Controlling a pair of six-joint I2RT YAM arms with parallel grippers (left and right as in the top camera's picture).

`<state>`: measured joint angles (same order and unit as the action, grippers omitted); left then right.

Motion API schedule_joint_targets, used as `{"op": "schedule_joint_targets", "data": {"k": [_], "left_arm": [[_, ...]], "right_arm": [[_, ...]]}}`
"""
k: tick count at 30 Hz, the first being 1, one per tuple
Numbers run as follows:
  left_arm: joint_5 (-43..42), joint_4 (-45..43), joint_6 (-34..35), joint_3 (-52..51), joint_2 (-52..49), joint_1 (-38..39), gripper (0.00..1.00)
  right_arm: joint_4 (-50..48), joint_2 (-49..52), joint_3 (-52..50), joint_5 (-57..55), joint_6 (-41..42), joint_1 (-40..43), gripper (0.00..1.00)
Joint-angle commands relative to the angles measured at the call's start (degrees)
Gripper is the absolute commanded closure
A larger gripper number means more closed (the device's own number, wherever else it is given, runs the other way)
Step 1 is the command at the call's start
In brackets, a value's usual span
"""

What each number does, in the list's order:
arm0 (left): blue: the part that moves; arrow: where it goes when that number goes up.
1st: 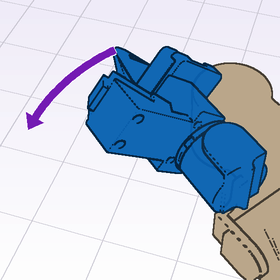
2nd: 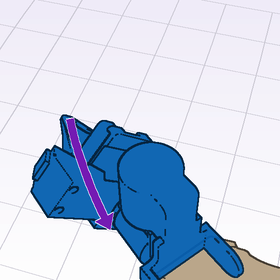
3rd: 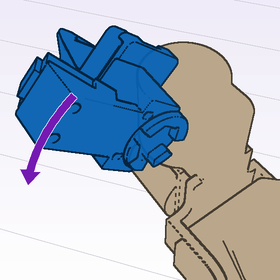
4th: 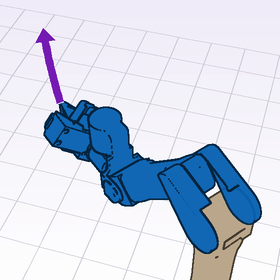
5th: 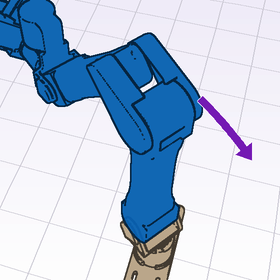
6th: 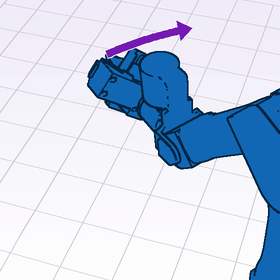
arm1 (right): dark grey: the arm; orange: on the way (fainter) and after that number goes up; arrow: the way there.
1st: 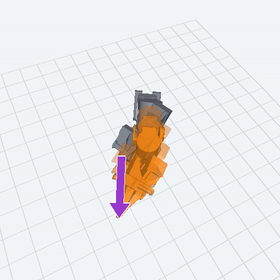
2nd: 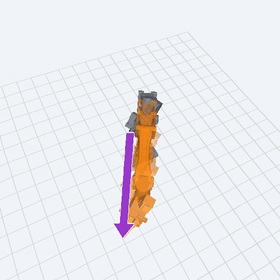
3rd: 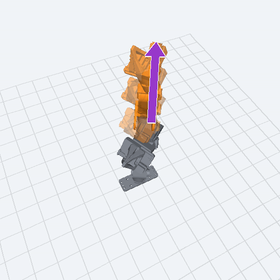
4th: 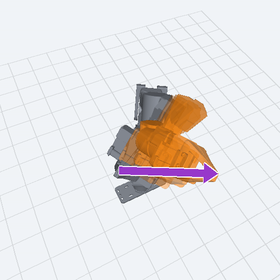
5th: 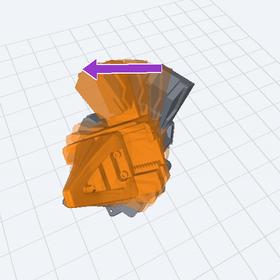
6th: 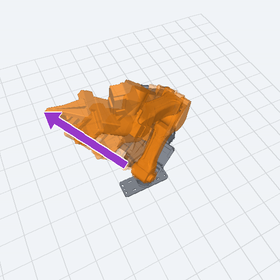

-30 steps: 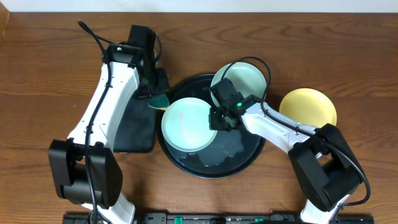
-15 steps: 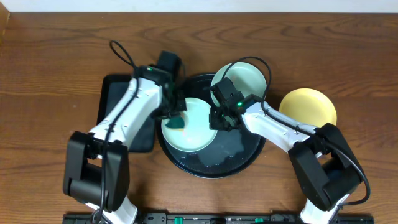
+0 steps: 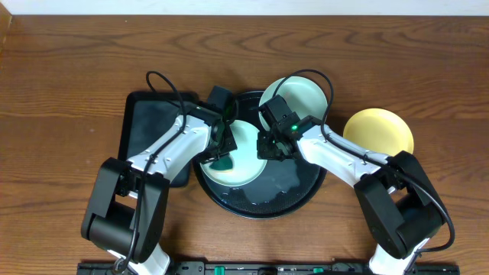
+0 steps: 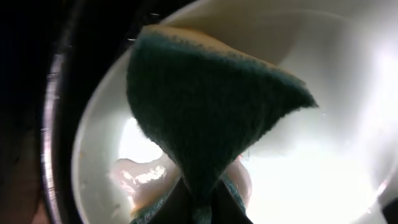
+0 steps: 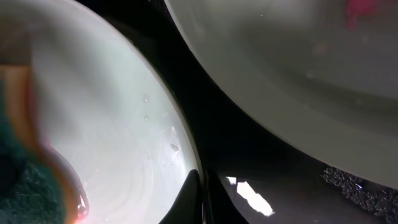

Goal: Clean dirty plates on tray and stack at the side
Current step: 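Bring sponge in left gripper onto pale green plate, then scrub pale green plate with sponge while right gripper holds rim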

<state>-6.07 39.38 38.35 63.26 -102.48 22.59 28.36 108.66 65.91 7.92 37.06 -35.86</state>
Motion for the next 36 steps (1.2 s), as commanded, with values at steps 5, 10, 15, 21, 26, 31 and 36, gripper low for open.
{"op": "schedule_joint_targets", "data": {"k": [5,10,15,21,26,31,36], "left_arm": [[-17.64,-1.57,-10.91,-1.46,-0.24,2.01,0.92],[-11.72,-5.53,-9.79,-1.44,-0.24,2.56,0.93],[1.20,-10.08,-7.50,-1.42,-0.24,1.55,0.93],[10.40,-8.09,-5.01,-1.42,-0.24,-0.09,0.93],[6.58,-2.34,-5.62,-1.42,-0.22,0.09,0.92],[-8.39,0.33,-17.33,-1.42,-0.17,0.09,0.93],[-18.84,-0.02,-20.52,-1.42,-0.17,0.09,0.93]], "right_arm": [[0.28,1.29,0.52,-0.35,0.83,0.57,0.99],[0.35,1.29,0.52,-0.33,0.81,0.57,0.99],[0.39,1.29,0.52,-0.35,0.81,0.57,0.99],[0.59,1.29,0.52,-0.35,0.81,0.57,0.99],[0.57,1.29,0.52,-0.35,0.83,0.57,0.99],[0.57,1.29,0.52,-0.35,0.83,0.57,0.99],[0.57,1.29,0.52,-0.35,0.83,0.57,0.99]]}}
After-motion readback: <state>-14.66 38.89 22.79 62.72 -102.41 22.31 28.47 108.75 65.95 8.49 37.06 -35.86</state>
